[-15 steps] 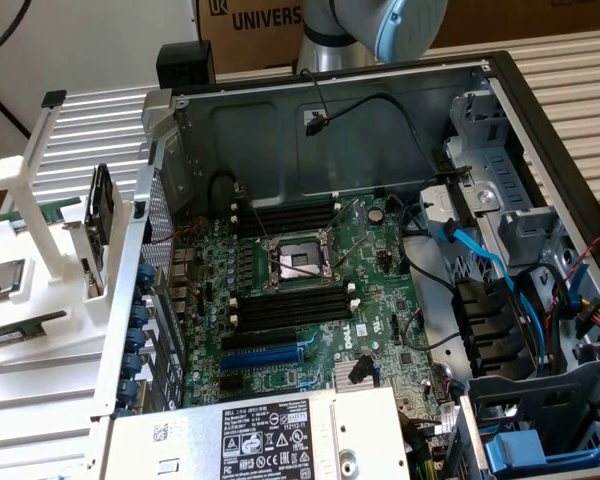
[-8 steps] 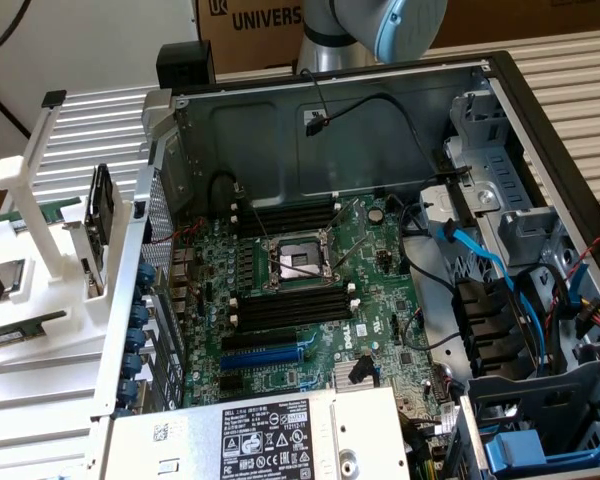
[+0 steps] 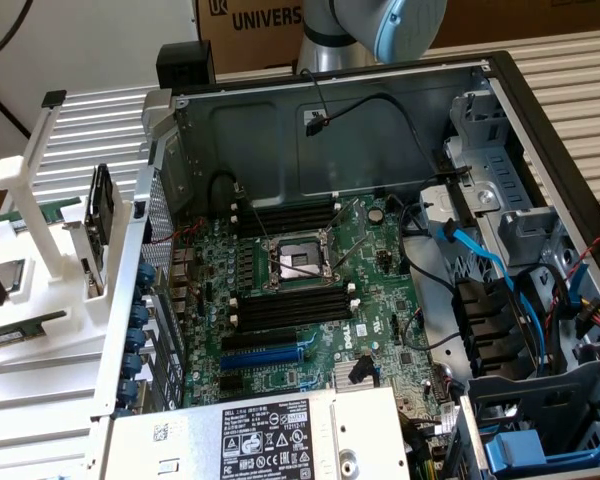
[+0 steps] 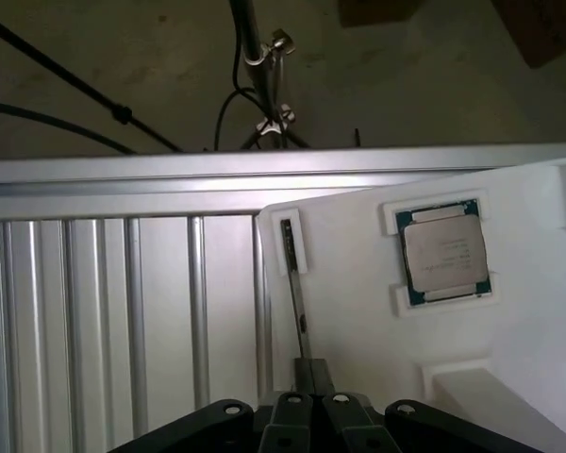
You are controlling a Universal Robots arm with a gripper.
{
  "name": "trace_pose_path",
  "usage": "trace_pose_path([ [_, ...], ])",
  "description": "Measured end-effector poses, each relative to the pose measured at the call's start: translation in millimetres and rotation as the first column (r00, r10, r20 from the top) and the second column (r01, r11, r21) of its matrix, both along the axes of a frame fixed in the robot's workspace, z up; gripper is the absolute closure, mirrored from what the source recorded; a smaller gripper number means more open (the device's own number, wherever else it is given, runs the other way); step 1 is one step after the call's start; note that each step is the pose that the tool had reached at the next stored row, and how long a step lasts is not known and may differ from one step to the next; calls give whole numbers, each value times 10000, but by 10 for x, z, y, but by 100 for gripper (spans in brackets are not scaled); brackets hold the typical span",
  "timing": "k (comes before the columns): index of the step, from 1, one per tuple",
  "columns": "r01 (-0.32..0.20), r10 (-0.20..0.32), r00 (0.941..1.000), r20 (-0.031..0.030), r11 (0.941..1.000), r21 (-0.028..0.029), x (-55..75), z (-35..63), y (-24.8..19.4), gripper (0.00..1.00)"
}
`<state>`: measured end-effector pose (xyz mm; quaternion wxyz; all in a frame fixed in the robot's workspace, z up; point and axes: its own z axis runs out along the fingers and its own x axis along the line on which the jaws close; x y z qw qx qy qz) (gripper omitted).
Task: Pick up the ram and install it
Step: 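Insert the ram into the slot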
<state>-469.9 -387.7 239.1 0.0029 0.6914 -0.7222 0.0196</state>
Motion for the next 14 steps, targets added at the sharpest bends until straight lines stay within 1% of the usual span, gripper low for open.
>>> trace_pose_path([
  [6, 2, -2, 9999, 131, 10000, 1, -16, -35, 1, 89],
  [9, 1, -1, 9998, 186, 10000, 1, -28, -51, 1, 89],
  [10, 1, -1, 9997, 243, 10000, 2, -33, -74, 1, 89],
  [11, 0, 0, 9997, 243, 10000, 3, -34, -75, 1, 89],
  [12, 2, -7, 9997, 244, 9998, 176, -37, -82, 1, 89],
  [13, 2, -7, 9997, 244, 9998, 217, -39, -83, 1, 89],
  [14, 0, -6, 9997, 241, 9997, 243, -39, -82, 1, 89],
])
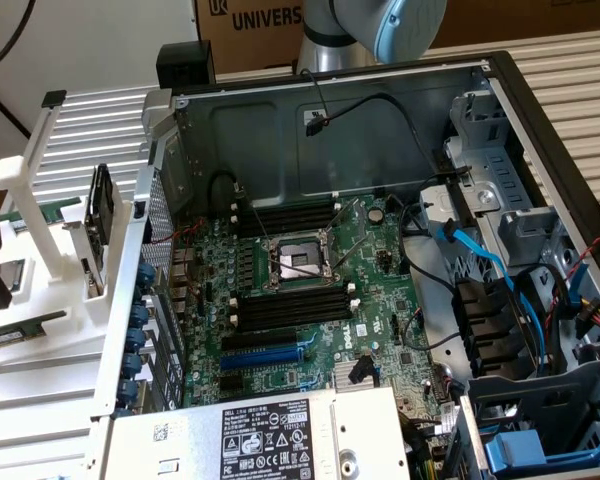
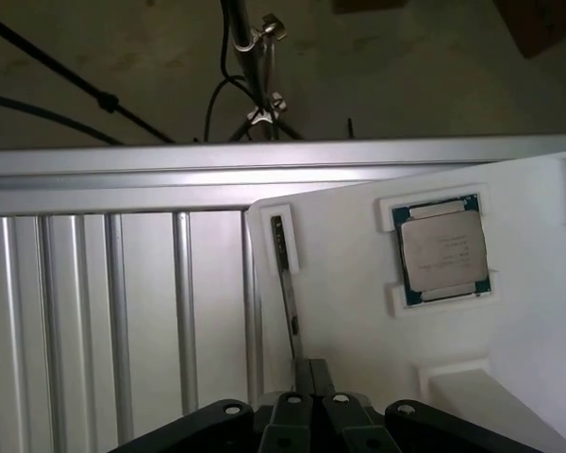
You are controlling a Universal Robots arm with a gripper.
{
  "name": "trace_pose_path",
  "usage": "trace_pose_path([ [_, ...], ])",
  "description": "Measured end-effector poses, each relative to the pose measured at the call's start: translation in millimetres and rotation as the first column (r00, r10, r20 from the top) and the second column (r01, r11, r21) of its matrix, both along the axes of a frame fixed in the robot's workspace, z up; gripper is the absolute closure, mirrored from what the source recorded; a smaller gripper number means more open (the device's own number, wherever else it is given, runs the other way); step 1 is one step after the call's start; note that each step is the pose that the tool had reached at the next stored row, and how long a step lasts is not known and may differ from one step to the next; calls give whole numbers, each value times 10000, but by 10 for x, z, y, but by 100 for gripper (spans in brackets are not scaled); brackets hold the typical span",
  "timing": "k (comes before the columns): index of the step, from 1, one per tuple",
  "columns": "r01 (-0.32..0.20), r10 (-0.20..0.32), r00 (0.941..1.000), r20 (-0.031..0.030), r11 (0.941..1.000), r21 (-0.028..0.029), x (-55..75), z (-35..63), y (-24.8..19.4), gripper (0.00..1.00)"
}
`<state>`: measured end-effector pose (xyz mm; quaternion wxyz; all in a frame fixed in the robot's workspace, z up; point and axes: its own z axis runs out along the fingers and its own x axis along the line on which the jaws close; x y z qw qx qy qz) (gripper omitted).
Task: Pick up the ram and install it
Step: 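Insert the ram into the slot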
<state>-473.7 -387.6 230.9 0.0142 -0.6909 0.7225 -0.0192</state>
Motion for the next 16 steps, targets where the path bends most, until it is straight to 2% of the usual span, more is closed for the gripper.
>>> trace_pose_path([
  [6, 0, 0, 10000, -2, 10000, 16, 0, -1, 0, 89],
  [7, 1, -1, 10000, -16, 10000, 23, 0, 0, 0, 89],
  [9, -1, 1, 10000, -68, 10000, 89, 0, -1, -1, 89],
  [11, 1, 1, 9999, -144, 9999, 155, 0, -1, 0, 89],
  [12, 4, 1, 9998, -213, 9998, 207, 0, -2, 0, 89],
  [13, 5, 1, 9997, -245, 9998, 216, -1, -2, 1, 89],
  [16, 5, 1, 9997, -250, 9998, 216, 0, -2, 0, 89],
])
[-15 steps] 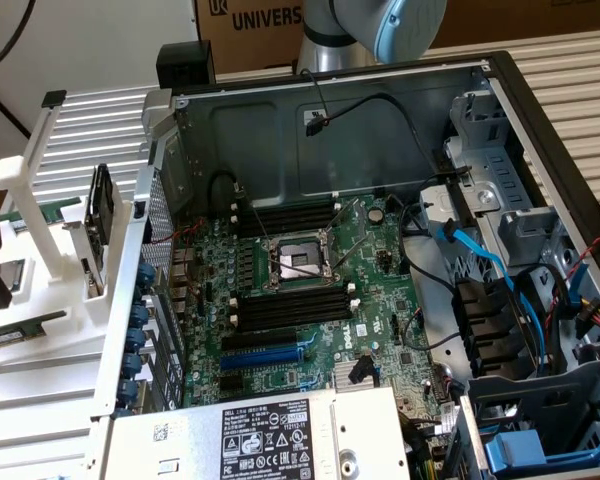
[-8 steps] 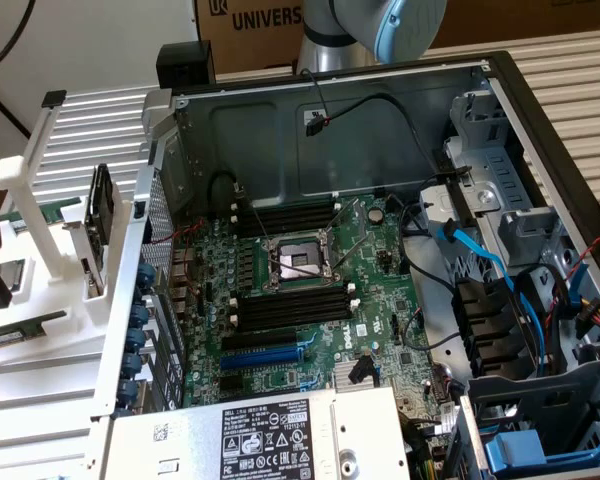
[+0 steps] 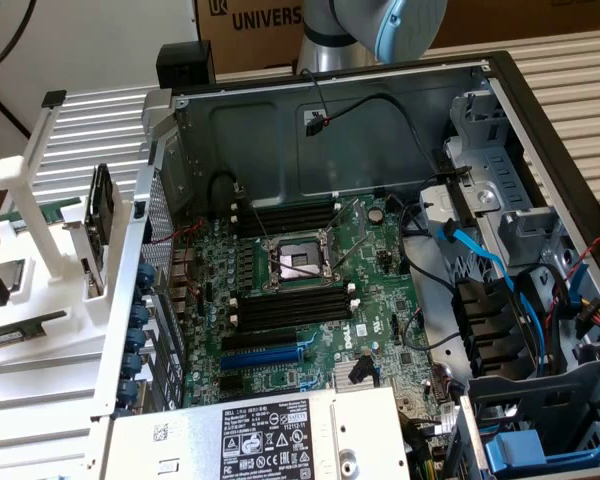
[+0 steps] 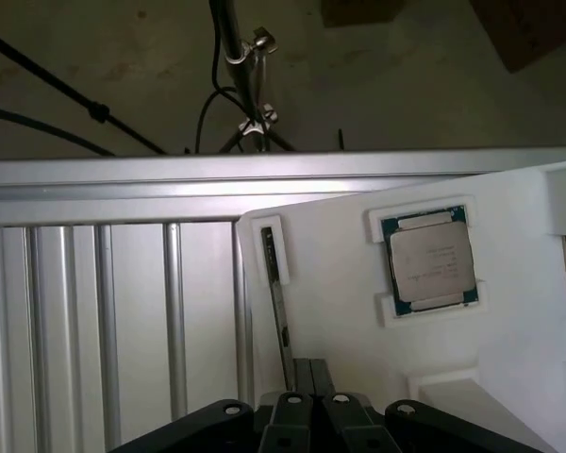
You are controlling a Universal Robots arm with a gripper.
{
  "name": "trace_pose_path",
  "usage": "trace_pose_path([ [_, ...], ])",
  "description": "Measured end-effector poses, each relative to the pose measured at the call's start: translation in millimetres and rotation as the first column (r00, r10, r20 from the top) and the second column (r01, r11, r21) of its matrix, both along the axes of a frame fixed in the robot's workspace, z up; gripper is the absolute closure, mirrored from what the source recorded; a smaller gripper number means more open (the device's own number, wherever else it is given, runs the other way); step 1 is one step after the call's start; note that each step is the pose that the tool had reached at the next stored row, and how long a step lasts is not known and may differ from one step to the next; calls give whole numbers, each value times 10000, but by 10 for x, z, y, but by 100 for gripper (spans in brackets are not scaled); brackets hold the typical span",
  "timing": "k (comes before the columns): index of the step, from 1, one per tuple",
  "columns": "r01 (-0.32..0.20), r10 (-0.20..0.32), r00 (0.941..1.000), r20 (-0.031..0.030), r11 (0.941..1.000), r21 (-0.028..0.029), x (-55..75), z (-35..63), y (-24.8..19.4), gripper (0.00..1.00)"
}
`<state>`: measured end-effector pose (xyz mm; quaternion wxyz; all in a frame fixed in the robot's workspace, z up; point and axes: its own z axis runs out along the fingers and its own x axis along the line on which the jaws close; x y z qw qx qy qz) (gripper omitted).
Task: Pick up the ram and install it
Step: 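Insert the ram into the slot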
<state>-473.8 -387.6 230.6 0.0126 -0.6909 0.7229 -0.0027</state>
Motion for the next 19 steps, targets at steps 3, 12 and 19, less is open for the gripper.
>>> trace_pose_path([
  [3, 0, 0, 10000, -2, 10000, 0, 0, 0, 0, 89],
  [12, -1, 1, 10000, -3, 10000, 0, -6, 0, 0, 89],
  [19, -40, 40, 9992, -402, 10000, -7, -2, 1, 0, 89],
])
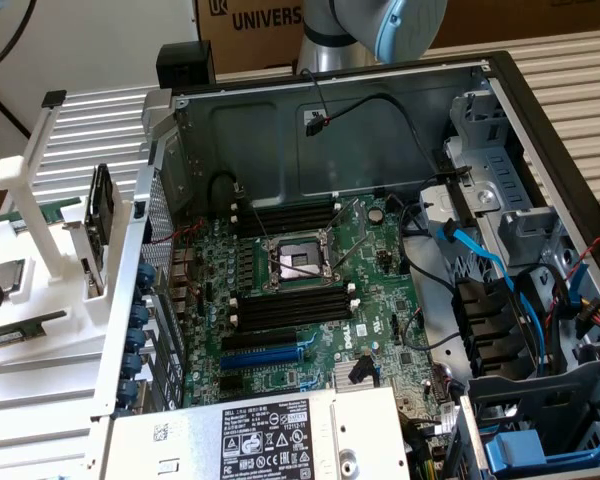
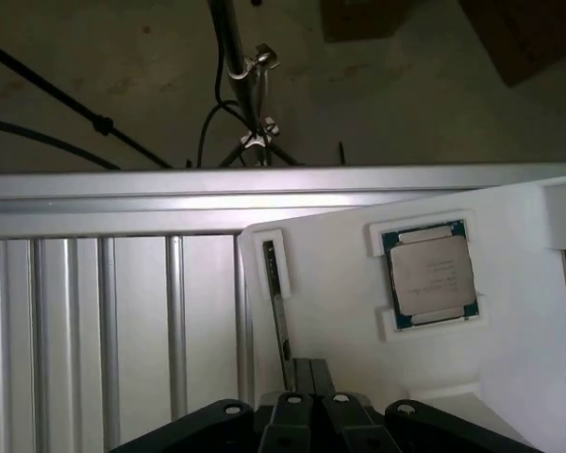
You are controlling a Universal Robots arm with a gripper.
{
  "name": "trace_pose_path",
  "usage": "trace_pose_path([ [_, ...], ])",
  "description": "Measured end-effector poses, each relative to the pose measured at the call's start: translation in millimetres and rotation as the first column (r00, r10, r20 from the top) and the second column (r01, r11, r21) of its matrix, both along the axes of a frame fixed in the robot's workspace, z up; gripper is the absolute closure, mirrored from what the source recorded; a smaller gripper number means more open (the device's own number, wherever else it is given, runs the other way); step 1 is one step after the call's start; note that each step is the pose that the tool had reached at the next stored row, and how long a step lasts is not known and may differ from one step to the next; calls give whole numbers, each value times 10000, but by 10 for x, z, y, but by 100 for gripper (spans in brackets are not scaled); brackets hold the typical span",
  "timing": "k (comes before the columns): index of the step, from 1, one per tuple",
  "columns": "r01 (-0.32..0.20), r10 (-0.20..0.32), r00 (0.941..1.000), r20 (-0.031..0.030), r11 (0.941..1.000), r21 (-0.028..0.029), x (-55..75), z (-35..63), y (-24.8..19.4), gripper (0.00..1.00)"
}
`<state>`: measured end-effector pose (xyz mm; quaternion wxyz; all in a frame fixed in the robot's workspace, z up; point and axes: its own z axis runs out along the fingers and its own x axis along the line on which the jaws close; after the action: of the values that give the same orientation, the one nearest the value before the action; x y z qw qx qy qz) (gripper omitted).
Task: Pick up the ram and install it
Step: 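Insert the ram into the slot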
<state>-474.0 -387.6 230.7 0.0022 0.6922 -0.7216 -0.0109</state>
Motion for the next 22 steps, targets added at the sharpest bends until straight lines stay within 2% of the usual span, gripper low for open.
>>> trace_pose_path([
  [1, 2, -2, 10000, -24, 10000, 1, 0, -1, 1, 89],
  [3, -6, 5, 9999, -124, 10000, -42, 0, 0, -5, 89],
  [5, -5, 4, 9999, -158, 10000, -73, 0, 0, -19, 89],
  [8, -128, 127, 9998, -139, 9999, -87, 0, 0, -56, 89],
  [11, -214, 213, 9997, -75, 9997, -87, 6, 0, -75, 89],
  [17, -369, 368, 9993, -69, 9993, -89, 82, 0, -79, 89],
  [20, -861, 860, 9963, -64, 9962, -88, 87, 0, -86, 89],
  [22, -930, 929, 9957, -64, 9956, -89, 111, 0, -96, 89],
])
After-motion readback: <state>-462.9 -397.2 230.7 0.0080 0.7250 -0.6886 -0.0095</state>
